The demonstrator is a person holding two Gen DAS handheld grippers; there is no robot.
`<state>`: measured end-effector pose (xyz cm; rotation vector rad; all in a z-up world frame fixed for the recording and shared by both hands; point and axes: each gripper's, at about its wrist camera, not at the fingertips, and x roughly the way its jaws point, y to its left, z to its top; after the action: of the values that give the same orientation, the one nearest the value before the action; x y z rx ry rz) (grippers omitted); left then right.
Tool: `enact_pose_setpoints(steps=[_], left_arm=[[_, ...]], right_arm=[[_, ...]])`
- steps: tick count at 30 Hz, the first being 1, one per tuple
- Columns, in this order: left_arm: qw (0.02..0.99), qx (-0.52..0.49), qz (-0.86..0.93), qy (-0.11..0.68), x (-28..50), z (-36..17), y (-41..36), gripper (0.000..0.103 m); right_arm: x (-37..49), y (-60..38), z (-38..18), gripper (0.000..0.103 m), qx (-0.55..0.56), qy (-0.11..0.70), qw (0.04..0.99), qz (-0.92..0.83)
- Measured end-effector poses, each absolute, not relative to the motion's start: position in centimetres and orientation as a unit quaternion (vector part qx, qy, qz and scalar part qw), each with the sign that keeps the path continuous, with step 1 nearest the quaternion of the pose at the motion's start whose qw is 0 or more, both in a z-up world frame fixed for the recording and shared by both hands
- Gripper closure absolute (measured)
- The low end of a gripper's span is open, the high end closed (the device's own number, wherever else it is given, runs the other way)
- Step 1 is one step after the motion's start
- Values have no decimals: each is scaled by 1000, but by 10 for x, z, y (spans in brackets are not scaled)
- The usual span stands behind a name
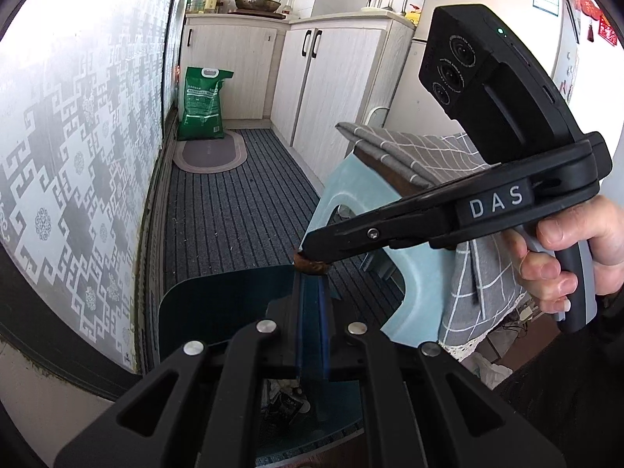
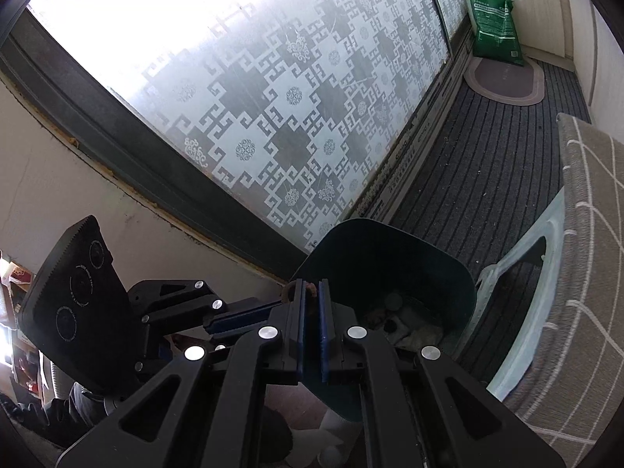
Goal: Collect trash
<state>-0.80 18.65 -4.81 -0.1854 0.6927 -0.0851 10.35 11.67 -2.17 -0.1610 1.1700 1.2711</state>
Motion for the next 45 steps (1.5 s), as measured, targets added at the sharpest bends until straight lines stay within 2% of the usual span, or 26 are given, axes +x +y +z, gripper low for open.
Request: enact_pose_setpoints(steps=[8,9,11,23,26,28,30,31,33,34,37,39,42,44,45], left_arm=[[916,-106,-18,387,-6,-75,204,91],[910,-111,-13,398,-4,-80,207,87],[901,-116,-3,418,-2,-90,211,86],[893,-116,-16,434,-5,-96,207,74],[896,-118,-8,428,-13,-91,200,68],[902,-109,4,417,-22,-88,193,53],[913,-105,8,395,-36,-81,184,46],[917,-102,15,384,-42,-78,180,40],[927,-107,27,359,-59,-69,173,30],[931,-107,36,348,-66,-65,170,21],[940,-100,65,320,-90,-48,152,12],[946,-98,73,301,-105,-36,142,5],[948,-95,84,291,-124,-24,128,3],[947,-91,108,288,-135,-19,121,3],[947,-90,117,286,-140,-18,118,3]], right_arm=[[94,136,-43,95,-100,536,642,540],[93,139,-46,87,-102,538,643,535],[92,140,-49,79,-111,537,654,521],[94,132,-44,79,-120,527,671,508],[92,125,-31,79,-114,517,681,506],[91,115,-21,79,-111,508,690,503],[86,103,-9,77,-114,493,702,501],[84,97,-2,73,-111,487,705,502],[78,82,13,53,-106,473,714,505],[74,75,22,51,-112,461,722,503],[54,48,46,39,-129,425,743,502],[36,27,60,25,-154,393,756,500],[12,-14,84,10,-175,349,773,500],[2,-45,97,3,-173,330,786,493],[-2,-59,103,3,-170,324,793,488]])
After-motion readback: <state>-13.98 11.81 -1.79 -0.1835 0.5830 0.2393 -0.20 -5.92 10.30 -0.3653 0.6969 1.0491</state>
